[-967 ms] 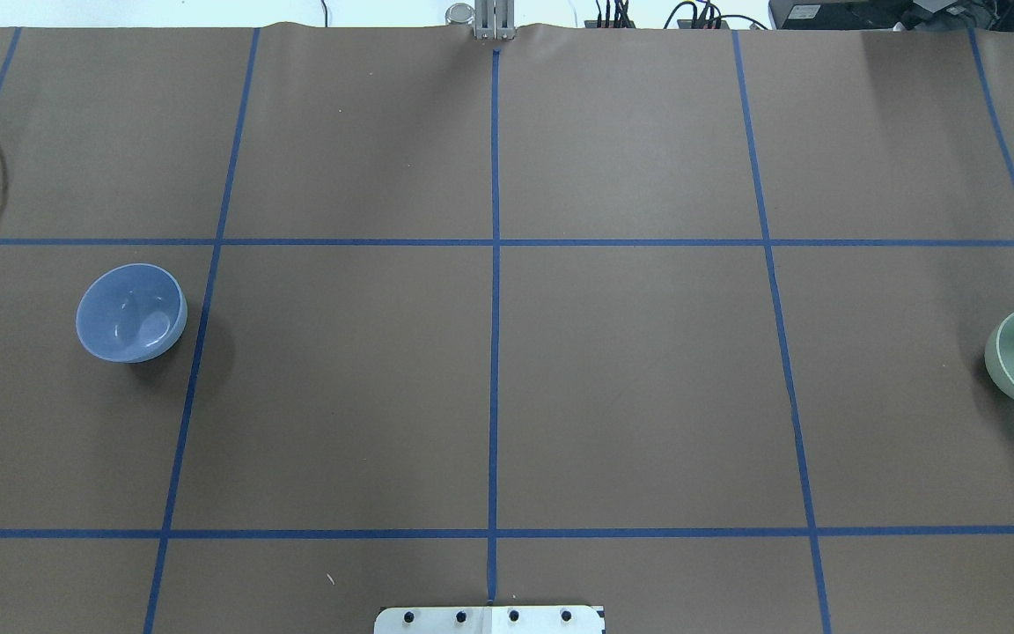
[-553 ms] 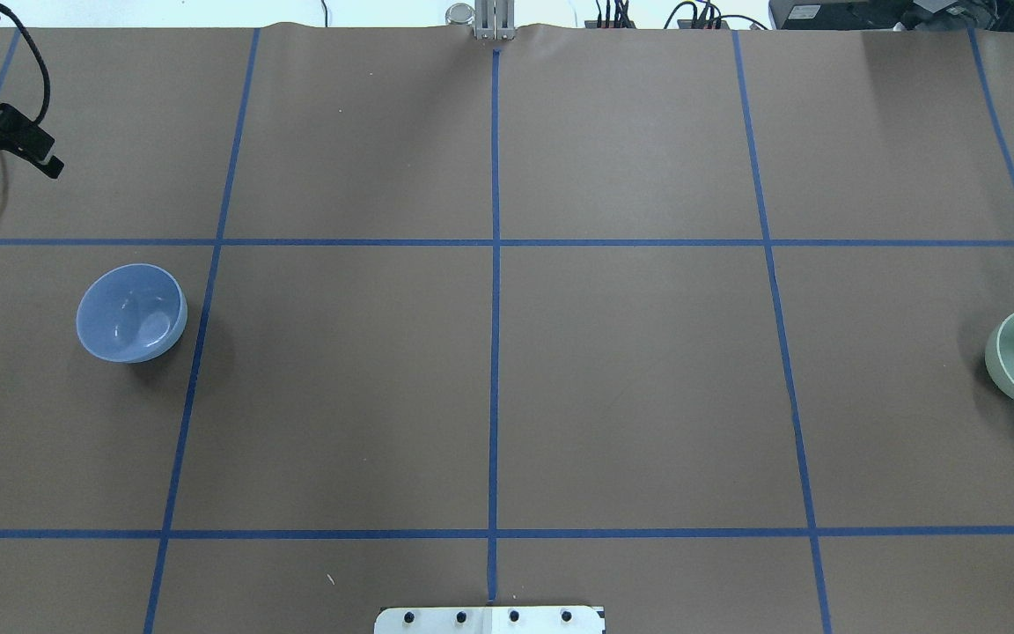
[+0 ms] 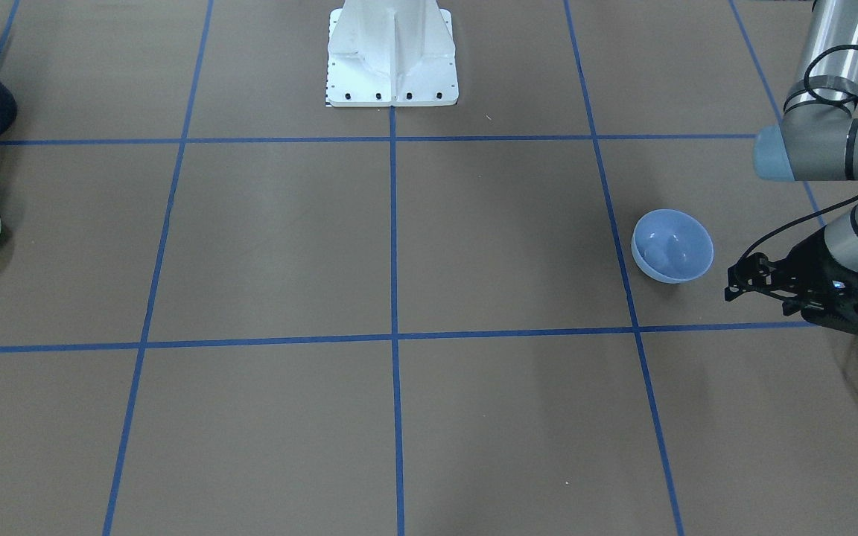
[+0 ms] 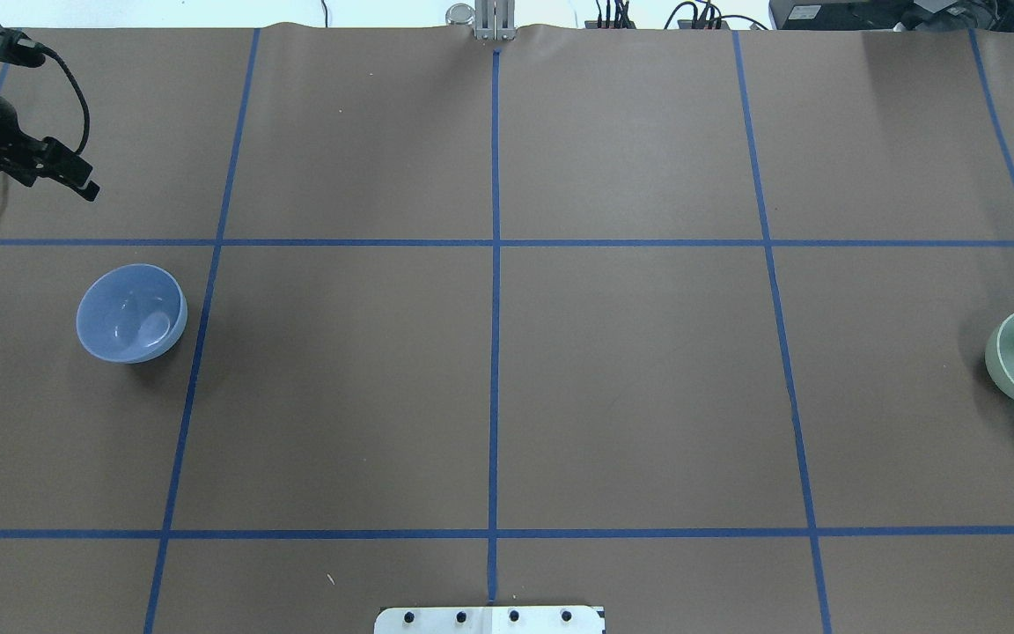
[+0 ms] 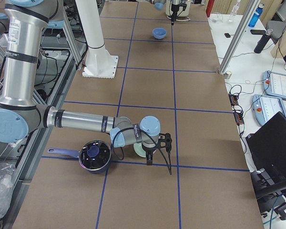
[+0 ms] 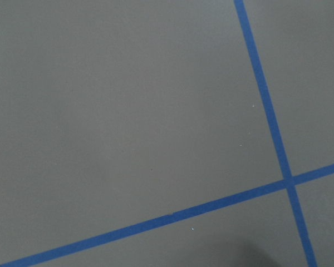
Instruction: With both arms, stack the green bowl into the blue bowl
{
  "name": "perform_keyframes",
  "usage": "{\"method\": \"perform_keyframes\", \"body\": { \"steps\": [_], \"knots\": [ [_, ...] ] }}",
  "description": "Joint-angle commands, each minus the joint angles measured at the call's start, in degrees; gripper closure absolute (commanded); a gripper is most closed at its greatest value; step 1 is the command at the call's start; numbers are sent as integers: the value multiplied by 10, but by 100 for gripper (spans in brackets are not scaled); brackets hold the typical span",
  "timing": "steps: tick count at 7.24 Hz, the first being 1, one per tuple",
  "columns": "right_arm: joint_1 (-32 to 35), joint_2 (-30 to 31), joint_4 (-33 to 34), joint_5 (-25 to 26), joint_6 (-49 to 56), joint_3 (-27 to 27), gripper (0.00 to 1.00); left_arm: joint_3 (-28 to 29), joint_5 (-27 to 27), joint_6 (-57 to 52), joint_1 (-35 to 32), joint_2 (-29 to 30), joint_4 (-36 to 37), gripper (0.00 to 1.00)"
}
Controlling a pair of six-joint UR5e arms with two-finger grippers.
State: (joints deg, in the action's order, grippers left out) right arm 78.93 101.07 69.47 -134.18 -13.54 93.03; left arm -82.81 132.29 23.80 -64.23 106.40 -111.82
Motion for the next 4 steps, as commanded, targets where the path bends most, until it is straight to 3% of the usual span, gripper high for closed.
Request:
{"method": "perform_keyframes", "body": {
  "steps": [1,4],
  "knots": [
    [-1,4,-1,-6,0,-1,1,0,-24,90,44,-46,-116,2],
    [0,5,-2,-7,0,0,1,-36,-37,114,65,-84,-145,3]
  ]
}}
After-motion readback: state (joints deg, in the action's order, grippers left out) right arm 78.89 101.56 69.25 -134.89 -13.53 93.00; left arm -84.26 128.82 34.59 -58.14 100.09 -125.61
